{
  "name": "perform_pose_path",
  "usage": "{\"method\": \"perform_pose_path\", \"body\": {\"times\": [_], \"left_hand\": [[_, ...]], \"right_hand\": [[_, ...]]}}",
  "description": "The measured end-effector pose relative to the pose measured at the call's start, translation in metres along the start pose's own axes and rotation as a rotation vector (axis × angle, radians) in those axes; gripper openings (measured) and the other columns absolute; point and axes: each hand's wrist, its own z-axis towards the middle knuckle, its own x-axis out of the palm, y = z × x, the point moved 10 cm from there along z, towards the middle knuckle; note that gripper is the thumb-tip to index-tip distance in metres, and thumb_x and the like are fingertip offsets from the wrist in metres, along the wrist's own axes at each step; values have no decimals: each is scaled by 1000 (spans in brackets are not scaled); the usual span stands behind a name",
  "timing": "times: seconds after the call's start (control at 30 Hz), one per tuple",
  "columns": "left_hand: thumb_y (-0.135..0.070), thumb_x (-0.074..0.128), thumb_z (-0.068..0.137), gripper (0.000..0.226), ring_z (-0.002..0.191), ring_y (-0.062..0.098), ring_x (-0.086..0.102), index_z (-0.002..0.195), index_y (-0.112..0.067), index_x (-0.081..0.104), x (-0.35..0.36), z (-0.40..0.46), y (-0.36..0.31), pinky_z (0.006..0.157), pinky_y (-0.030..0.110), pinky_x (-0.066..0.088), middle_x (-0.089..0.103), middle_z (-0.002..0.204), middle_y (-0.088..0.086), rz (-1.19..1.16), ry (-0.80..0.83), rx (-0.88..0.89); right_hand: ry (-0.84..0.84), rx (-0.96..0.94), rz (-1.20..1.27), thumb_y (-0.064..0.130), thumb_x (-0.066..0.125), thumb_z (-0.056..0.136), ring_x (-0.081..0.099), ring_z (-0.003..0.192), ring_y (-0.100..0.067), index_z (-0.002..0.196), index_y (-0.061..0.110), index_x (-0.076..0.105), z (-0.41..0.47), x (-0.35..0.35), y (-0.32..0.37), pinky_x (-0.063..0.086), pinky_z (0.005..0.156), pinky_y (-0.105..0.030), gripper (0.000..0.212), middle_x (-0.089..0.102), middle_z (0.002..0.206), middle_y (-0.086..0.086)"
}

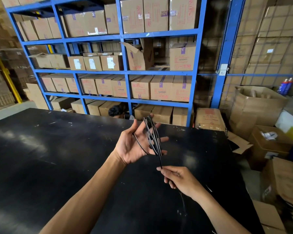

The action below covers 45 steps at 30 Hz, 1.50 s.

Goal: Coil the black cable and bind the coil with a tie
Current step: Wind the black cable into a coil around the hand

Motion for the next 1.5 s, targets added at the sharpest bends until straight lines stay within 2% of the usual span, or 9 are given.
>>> {"method": "perform_pose_path", "body": {"times": [0.13,0.3,0.47,0.77,1.0,1.13,1.3,1.4,1.5], "left_hand": [[-60,17,103,60,149,53,1,156,-34,27,27,-14,34,107,81,-7,10,169,2,61,153,-210],[-62,16,102,66,148,55,4,159,-28,21,19,-32,91,108,80,4,-2,170,5,247,171,-517],[-66,23,99,71,135,41,34,157,-26,27,-19,-35,121,102,64,30,44,147,-3,377,-13,-676],[-66,30,96,58,78,24,56,100,-29,75,-68,-4,77,77,41,40,66,92,-3,222,-452,-235],[-66,32,96,54,87,31,54,100,-24,65,-73,9,51,71,39,33,59,101,9,14,-475,2],[-65,26,98,66,129,49,50,121,-22,70,-73,16,43,102,67,34,60,136,14,-61,-438,80],[-63,23,100,65,124,50,58,137,-23,59,-60,23,37,102,78,33,55,147,15,-211,-333,189],[-61,24,99,63,82,32,70,133,-24,62,-53,27,37,100,69,43,70,100,16,-278,-316,223],[-58,22,101,68,46,17,42,118,-16,72,-54,29,37,67,37,52,43,53,5,-228,-393,233]], "right_hand": [[-57,38,-283,84,67,67,51,50,-3,85,30,81,15,-40,4,39,56,-30,59,63,60,9],[-53,72,-653,89,67,46,72,72,-12,76,37,79,35,-74,39,59,72,-43,61,76,75,9],[-144,-63,-811,64,78,75,65,61,-2,63,34,74,43,-94,89,47,54,-27,33,68,65,24],[-264,-273,-697,27,69,95,68,83,5,108,25,81,20,-60,93,45,73,-5,18,79,95,14],[-406,-246,-452,26,77,90,71,64,2,108,24,83,-2,-46,66,57,66,-19,19,78,80,15],[-447,-193,-222,24,83,85,72,56,-3,101,25,84,-10,-48,56,53,55,-15,16,78,74,18],[-490,-91,52,24,83,84,65,52,-7,81,26,83,-14,-49,35,50,47,-20,4,77,67,5],[-407,19,252,17,80,88,64,59,-5,83,26,84,-14,-37,14,51,52,-20,11,75,68,4],[-365,101,472,5,77,89,64,65,-10,90,16,84,-13,-29,-2,54,61,-23,13,73,72,-1]]}}
